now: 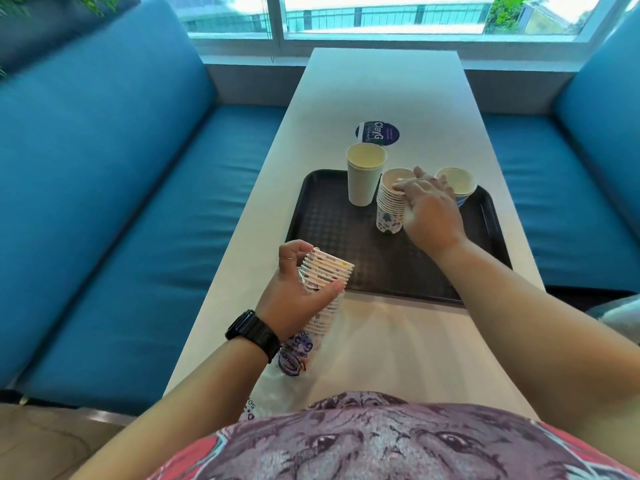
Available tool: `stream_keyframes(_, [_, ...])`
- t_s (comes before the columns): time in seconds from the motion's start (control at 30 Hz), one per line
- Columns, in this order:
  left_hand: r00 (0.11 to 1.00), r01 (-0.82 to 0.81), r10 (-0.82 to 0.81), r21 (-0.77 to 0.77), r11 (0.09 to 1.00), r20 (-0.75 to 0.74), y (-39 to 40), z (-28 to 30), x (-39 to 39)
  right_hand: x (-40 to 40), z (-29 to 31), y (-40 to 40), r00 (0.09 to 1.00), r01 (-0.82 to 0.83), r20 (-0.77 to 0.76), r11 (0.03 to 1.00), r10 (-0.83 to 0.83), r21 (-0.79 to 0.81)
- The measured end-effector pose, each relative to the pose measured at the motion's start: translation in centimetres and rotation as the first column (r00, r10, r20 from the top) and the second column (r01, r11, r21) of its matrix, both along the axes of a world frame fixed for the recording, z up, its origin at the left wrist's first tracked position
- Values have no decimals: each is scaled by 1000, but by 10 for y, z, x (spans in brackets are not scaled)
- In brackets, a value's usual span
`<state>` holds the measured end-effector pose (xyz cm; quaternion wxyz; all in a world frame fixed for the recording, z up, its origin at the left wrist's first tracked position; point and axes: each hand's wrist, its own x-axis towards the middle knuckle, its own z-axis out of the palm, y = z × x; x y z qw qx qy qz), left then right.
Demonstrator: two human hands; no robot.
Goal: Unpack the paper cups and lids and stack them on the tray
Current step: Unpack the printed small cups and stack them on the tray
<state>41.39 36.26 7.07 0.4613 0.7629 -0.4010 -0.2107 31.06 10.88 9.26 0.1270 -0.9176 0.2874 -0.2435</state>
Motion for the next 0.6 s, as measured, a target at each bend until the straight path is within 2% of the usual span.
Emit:
stream_keyframes(0.13, [1000,-9,9,-38,999,-10,1,3,-1,1,8,27,986,-38,165,999,36,12])
stream_keyframes(0.23, [1000,-21,20,-53,998,-12,4,4,-3,-1,19,56,966,-148,236,973,104,179])
stream_keyframes(0.33, [1000,-29,29,-63,998,-2,7,8,-5,-5,31,83,971,-239,126,852,204,466])
stream_keyframes(0.4, [1000,-30,31,-60,998,4,9,12,-7,-7,36,96,959,-270,95,762,266,588])
stream_keyframes(0.53, [999,-45,46,-58,997,23,14,15,-8,-11,35,111,928,-333,134,614,347,716])
stream_keyframes(0.6, [998,-49,51,-62,997,30,15,15,-9,-12,33,117,919,-339,134,570,371,749])
